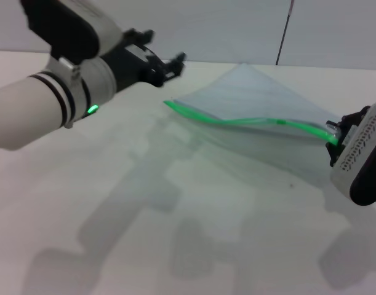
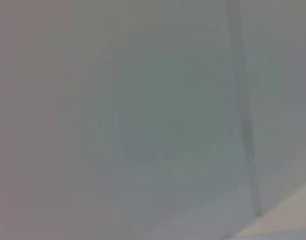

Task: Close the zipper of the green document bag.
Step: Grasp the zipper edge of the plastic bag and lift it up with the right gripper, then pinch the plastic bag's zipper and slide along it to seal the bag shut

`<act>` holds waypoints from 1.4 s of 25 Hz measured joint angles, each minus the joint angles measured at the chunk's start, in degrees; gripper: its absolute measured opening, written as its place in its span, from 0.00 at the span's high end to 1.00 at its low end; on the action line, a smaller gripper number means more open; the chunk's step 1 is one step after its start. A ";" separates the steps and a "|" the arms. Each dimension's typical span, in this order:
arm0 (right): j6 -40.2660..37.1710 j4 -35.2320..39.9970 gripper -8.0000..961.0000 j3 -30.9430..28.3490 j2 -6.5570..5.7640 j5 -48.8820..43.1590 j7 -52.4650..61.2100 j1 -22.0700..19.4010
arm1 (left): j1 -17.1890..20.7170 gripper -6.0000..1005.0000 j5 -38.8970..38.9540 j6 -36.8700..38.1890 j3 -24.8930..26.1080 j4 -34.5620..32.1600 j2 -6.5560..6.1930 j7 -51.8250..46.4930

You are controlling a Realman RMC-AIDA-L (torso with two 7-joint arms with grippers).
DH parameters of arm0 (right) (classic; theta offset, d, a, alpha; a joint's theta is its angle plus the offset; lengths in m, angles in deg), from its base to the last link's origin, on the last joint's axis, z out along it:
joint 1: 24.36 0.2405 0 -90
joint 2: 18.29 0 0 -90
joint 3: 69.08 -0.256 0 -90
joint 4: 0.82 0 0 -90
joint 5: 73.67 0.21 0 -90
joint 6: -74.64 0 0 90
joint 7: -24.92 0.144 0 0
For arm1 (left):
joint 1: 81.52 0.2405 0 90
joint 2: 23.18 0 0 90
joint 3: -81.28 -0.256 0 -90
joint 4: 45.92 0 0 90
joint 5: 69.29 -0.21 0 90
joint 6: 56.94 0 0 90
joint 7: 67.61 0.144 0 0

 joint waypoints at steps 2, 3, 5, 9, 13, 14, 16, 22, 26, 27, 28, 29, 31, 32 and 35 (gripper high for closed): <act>-0.34 1.24 0.88 -0.03 0.05 0.01 0.01 -0.38 | -0.38 0.26 0.00 -4.32 0.30 1.37 -0.08 2.15; -0.39 1.60 0.88 -0.04 0.05 0.02 0.01 -0.47 | -0.64 0.26 0.00 -6.13 0.54 1.70 -0.11 2.95; -0.47 1.87 0.89 -0.06 0.06 0.03 0.02 -0.57 | -1.31 0.26 0.00 -9.82 1.09 2.10 -0.13 4.96; -0.48 1.94 0.91 -0.15 0.05 0.28 0.08 -0.58 | -2.66 0.26 0.10 -15.04 1.47 2.22 0.01 9.39; -0.69 2.16 0.93 -0.25 -0.09 2.59 -0.18 -0.25 | -3.37 0.26 0.37 -16.94 1.16 2.23 0.40 14.48; -0.80 2.35 0.93 -0.30 -0.09 2.83 -0.30 -0.23 | -3.65 0.26 0.41 -17.36 1.02 2.24 0.49 15.72; -1.02 2.82 0.94 -0.36 -0.11 3.03 -0.41 -0.21 | -4.24 0.27 0.49 -18.06 0.86 2.24 0.72 17.45; -1.96 3.32 0.94 -0.36 -0.13 3.04 -0.44 -0.20 | -4.96 0.29 2.75 -19.18 1.04 1.63 1.65 23.91; -1.97 3.30 0.94 -0.35 -0.12 3.04 -0.46 -0.18 | -5.00 0.31 4.59 -20.50 0.67 1.66 1.65 26.01; -1.96 3.30 0.94 -0.34 -0.12 3.03 -0.47 -0.16 | -5.02 0.31 5.21 -21.09 0.55 1.69 1.68 26.98; -1.96 3.37 0.94 -0.34 -0.12 3.03 -0.47 -0.08 | -5.05 0.31 5.72 -21.48 0.37 1.69 1.71 27.79; -1.96 3.37 0.94 -0.34 -0.12 3.03 -0.47 -0.08 | -5.19 0.32 6.05 -21.68 0.02 1.57 1.71 28.61; -1.98 3.73 0.94 -0.33 -0.13 3.03 -0.48 -0.08 | -5.60 0.33 6.34 -21.75 -0.73 1.01 1.73 29.74; -2.07 3.94 0.94 -0.33 -0.13 3.02 -0.48 -0.08 | -6.06 0.33 6.36 -21.56 -1.19 0.40 1.74 30.13; -2.43 4.34 0.94 -0.33 -0.12 3.03 -0.50 -0.10 | -7.00 0.34 6.40 -21.11 -1.75 -0.61 1.79 30.79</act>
